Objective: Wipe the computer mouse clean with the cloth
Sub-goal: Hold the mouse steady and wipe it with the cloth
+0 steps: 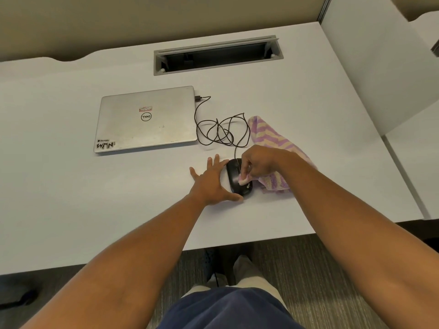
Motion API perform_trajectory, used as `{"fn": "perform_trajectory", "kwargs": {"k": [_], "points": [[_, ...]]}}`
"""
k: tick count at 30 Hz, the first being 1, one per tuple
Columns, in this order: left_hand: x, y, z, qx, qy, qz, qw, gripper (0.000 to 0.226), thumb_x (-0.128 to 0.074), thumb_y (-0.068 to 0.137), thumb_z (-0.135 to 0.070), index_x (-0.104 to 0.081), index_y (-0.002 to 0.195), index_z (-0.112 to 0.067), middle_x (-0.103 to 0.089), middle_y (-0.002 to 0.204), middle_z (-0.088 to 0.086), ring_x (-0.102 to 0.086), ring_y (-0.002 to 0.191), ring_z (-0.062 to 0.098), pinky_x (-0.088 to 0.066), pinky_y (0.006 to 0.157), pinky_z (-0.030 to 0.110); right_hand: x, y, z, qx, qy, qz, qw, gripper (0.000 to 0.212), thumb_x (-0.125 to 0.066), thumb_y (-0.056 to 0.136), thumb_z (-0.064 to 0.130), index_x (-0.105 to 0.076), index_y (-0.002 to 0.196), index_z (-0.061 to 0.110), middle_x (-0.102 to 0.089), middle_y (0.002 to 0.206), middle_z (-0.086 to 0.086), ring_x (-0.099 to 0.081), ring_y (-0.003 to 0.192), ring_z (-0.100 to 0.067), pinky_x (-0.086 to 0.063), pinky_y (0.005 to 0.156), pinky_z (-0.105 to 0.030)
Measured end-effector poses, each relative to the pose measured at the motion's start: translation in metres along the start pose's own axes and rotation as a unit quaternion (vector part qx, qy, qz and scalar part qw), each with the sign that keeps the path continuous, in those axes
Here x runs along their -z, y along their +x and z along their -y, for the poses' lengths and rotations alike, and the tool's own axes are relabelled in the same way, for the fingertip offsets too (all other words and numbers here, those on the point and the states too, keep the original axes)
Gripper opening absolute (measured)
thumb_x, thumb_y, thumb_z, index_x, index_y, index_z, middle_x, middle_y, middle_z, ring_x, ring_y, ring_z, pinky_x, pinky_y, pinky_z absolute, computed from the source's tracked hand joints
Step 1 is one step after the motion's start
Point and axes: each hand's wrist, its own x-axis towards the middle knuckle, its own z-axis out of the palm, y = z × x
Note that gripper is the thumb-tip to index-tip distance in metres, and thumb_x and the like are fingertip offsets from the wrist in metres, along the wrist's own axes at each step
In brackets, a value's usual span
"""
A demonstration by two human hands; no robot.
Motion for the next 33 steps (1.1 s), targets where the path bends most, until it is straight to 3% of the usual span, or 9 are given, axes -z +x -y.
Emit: {"fn": "perform_trajectory", "kwargs": {"k": [2, 4, 9, 13, 17, 22, 24, 29, 33], "points": [[-0.001, 0.0, 0.001, 0.002, 0.003, 0.0, 1.0, 0.131, -0.08, 0.054, -0.074, -0.012, 0.158, -0.032, 0.006, 0.168, -0.001, 0.01, 0.153, 0.017, 0.014, 0.114, 0.066, -0.001, 0.002, -0.001, 0.014, 0.022, -0.05, 0.998, 0.017, -0.078, 0.078, 0.023, -0.078, 0.094, 0.018, -0.065, 0.087, 0.008, -0.06, 0.088, -0.009, -0.043, 0.065, -0.013], [-0.002, 0.001, 0.001, 0.002, 0.01, -0.001, 1.0, 0.131, -0.079, 0.054, -0.076, -0.012, 0.158, -0.032, 0.006, 0.168, -0.001, 0.01, 0.153, 0.017, 0.014, 0.114, 0.066, -0.004, 0.004, 0.002, 0.034, 0.026, -0.079, 0.996, 0.022, -0.077, 0.079, 0.027, -0.078, 0.098, 0.017, -0.069, 0.092, 0.004, -0.062, 0.089, -0.009, -0.042, 0.069, -0.014], [-0.004, 0.001, 0.003, -0.003, 0.002, -0.01, 1.0, 0.132, -0.08, 0.053, -0.076, -0.013, 0.158, -0.032, 0.005, 0.168, -0.001, 0.009, 0.154, 0.017, 0.014, 0.114, 0.067, -0.013, 0.001, 0.014, 0.035, -0.016, 0.0, 0.999, 0.012, -0.077, 0.078, 0.02, -0.078, 0.089, 0.025, -0.06, 0.084, 0.016, -0.059, 0.085, -0.006, -0.043, 0.066, -0.014], [-0.003, 0.002, 0.002, -0.004, 0.006, -0.015, 1.0, 0.128, -0.081, 0.056, -0.071, -0.013, 0.157, -0.033, 0.003, 0.168, 0.0, 0.007, 0.154, 0.018, 0.013, 0.114, 0.067, -0.017, -0.006, 0.005, -0.007, -0.045, 0.058, 0.997, 0.028, -0.068, 0.074, 0.001, -0.07, 0.069, 0.028, -0.069, 0.092, 0.013, -0.056, 0.076, -0.003, -0.041, 0.059, -0.016], [-0.003, 0.001, 0.003, -0.004, -0.001, -0.013, 1.0, 0.13, -0.08, 0.055, -0.073, -0.012, 0.158, -0.033, 0.004, 0.168, 0.0, 0.009, 0.154, 0.017, 0.015, 0.114, 0.066, -0.015, -0.012, -0.004, -0.004, -0.008, 0.013, 1.0, 0.011, -0.074, 0.076, 0.009, -0.076, 0.083, 0.017, -0.072, 0.092, 0.009, -0.062, 0.084, -0.008, -0.043, 0.065, -0.018], [-0.004, 0.001, 0.002, -0.003, 0.002, -0.011, 1.0, 0.13, -0.08, 0.055, -0.074, -0.013, 0.158, -0.031, 0.005, 0.168, -0.001, 0.009, 0.154, 0.017, 0.015, 0.114, 0.066, -0.018, -0.012, 0.009, 0.053, -0.005, -0.015, 0.998, 0.015, -0.076, 0.079, 0.019, -0.079, 0.093, 0.022, -0.051, 0.081, 0.014, -0.051, 0.075, -0.006, -0.043, 0.066, -0.022], [-0.003, 0.002, 0.002, -0.004, 0.008, -0.011, 1.0, 0.129, -0.08, 0.056, -0.073, -0.013, 0.158, -0.031, 0.004, 0.168, 0.0, 0.008, 0.154, 0.017, 0.013, 0.114, 0.066, -0.023, -0.01, 0.012, 0.055, -0.022, 0.005, 0.998, 0.015, -0.076, 0.079, 0.015, -0.079, 0.092, 0.021, -0.051, 0.082, 0.015, -0.051, 0.078, -0.007, -0.041, 0.063, -0.019], [-0.003, 0.001, 0.001, -0.005, 0.001, -0.013, 1.0, 0.128, -0.081, 0.056, -0.072, -0.014, 0.157, -0.033, 0.004, 0.168, 0.0, 0.009, 0.154, 0.017, 0.014, 0.113, 0.067, -0.023, -0.011, -0.001, -0.012, -0.036, 0.041, 0.998, 0.019, -0.072, 0.077, 0.006, -0.072, 0.072, 0.024, -0.073, 0.091, 0.008, -0.063, 0.086, -0.01, -0.041, 0.061, -0.017], [-0.002, 0.001, 0.0, -0.001, 0.002, -0.008, 1.0, 0.13, -0.081, 0.055, -0.073, -0.012, 0.158, -0.033, 0.005, 0.168, 0.0, 0.009, 0.154, 0.017, 0.014, 0.114, 0.067, -0.015, -0.01, -0.016, -0.024, 0.039, -0.033, 0.998, 0.012, -0.076, 0.076, 0.013, -0.078, 0.08, 0.024, -0.067, 0.085, 0.011, -0.064, 0.087, -0.011, -0.05, 0.069, -0.023]]}}
